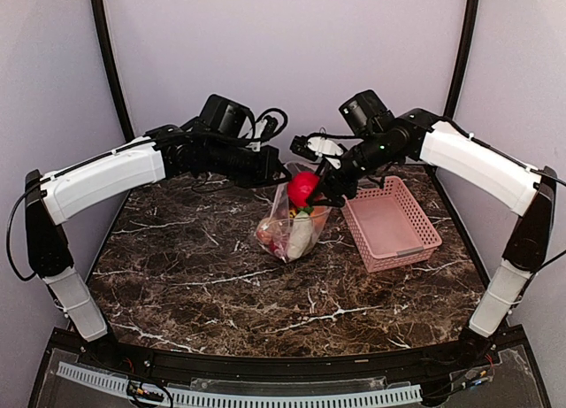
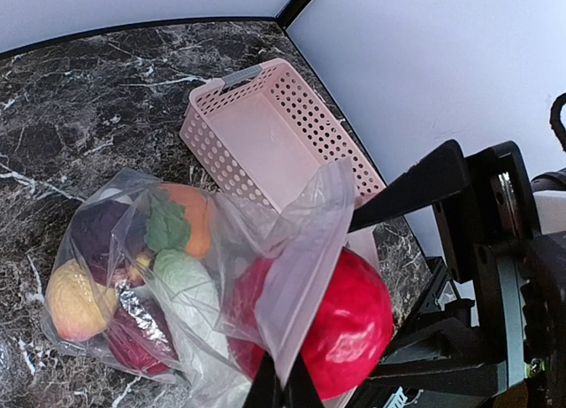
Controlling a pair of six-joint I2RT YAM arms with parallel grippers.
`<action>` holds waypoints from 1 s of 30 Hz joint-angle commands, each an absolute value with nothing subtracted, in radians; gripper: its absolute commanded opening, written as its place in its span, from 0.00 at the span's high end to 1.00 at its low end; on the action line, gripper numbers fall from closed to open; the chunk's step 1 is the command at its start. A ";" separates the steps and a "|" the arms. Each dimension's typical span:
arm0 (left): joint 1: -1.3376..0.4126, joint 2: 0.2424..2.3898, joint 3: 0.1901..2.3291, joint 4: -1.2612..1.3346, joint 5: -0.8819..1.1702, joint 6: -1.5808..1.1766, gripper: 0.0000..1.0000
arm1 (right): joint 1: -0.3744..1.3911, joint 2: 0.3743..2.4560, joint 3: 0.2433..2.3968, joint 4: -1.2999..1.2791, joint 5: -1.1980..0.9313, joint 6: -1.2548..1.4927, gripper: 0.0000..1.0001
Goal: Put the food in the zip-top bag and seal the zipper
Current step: Place the fake fruit in the zipper food storage bag.
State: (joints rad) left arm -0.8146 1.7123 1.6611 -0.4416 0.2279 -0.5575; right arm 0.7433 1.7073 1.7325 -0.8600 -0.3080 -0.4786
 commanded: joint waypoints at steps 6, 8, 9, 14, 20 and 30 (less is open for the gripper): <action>-0.818 1.652 1.631 -0.421 0.223 -0.554 0.99 | 0.741 1.646 1.778 -0.839 -0.317 -0.463 0.16; -0.818 1.654 1.631 -0.417 0.222 -0.552 0.99 | 0.738 1.634 1.774 -0.827 -0.290 -0.467 0.14; -0.818 1.657 1.630 -0.413 0.223 -0.552 0.99 | 0.734 1.633 1.775 -0.827 -0.276 -0.463 0.13; -0.817 1.659 1.628 -0.407 0.228 -0.547 0.99 | 0.670 1.619 1.756 -0.832 -0.243 -0.419 0.15; -0.815 1.648 1.612 -0.409 0.219 -0.534 0.99 | 0.616 1.521 1.692 -0.914 -0.437 -0.573 0.21; -0.812 1.662 1.610 -0.394 0.230 -0.540 0.99 | 0.734 1.505 1.703 -1.099 -0.543 -0.847 0.33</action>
State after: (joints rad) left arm -0.8146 1.6997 1.6257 -0.4145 0.2249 -0.5499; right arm 0.6819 1.4700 1.6981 -1.0306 -0.5495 -0.7322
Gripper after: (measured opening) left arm 0.007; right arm 0.679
